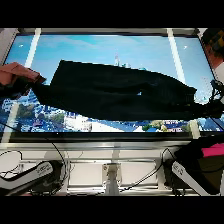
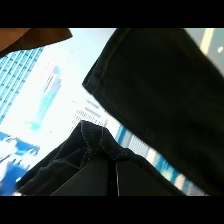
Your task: Fold the clothes and pants, and hang the long-sleeved shirts on hangers.
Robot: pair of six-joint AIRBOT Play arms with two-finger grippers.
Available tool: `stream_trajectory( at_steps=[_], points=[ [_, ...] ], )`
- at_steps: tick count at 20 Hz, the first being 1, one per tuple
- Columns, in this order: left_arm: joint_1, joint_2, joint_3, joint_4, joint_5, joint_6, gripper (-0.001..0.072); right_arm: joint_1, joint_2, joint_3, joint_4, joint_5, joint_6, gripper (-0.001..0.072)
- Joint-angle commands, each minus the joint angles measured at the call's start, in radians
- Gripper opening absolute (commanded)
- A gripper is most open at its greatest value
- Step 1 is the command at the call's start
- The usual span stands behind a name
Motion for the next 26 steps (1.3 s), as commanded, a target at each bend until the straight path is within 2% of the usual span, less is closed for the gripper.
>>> stream_trajectory(
  at_steps=[1,3,5,7,10,11,12,13,14,17,20,23,26],
  points=[
    [-0.035,-0.09,0.0,-0.187,0.064,0.097,0.003,0.001,0.002,-0.011,0.001,-0.063,0.021,0.0032],
    [-0.095,-0.122,0.0,-0.27,0.079,0.236,0.0031,0.001,0.002,-0.011,0.0,-0.069,0.021,0.0032],
    [-0.154,-0.14,0.0,-0.359,0.152,0.348,0.0031,0.001,0.002,-0.011,0.0,-0.068,0.021,0.0032],
    [-0.209,-0.151,0.0,-0.419,0.283,0.368,0.003,0.001,0.002,-0.011,-0.001,-0.071,0.021,0.0031],
    [-0.269,-0.175,0.0,-0.418,0.456,0.368,0.0033,0.001,0.002,-0.011,0.0,-0.11,0.025,0.0032],
    [-0.279,-0.186,0.0,-0.418,0.485,0.368,0.0098,0.001,0.002,-0.011,0.0,-0.116,0.025,0.0031],
    [-0.28,-0.196,0.0,-0.417,0.489,0.368,0.0282,0.001,0.002,-0.011,0.0,-0.118,0.025,0.0032],
    [-0.28,-0.202,0.0,-0.407,0.488,0.368,0.0554,0.001,0.002,-0.011,0.0,-0.119,0.025,0.0032],
    [-0.276,-0.201,0.0,-0.377,0.488,0.368,0.072,0.001,0.002,-0.011,0.0,-0.121,0.025,0.0032],
    [-0.24,-0.175,0.0,-0.151,0.418,0.367,0.0709,0.001,0.002,-0.011,-0.001,-0.122,0.024,0.0032],
    [-0.158,-0.127,0.0,0.08,0.21,0.36,0.0699,0.001,0.002,-0.011,-0.001,-0.122,0.024,0.0032],
    [-0.049,-0.125,0.0,0.119,0.006,0.359,0.0699,0.001,0.002,-0.011,-0.001,-0.138,0.024,0.0032],
    [0.006,-0.151,0.0,0.19,-0.112,0.41,0.0699,0.001,0.002,-0.011,0.0,-0.151,0.024,0.0032]
  ],
)
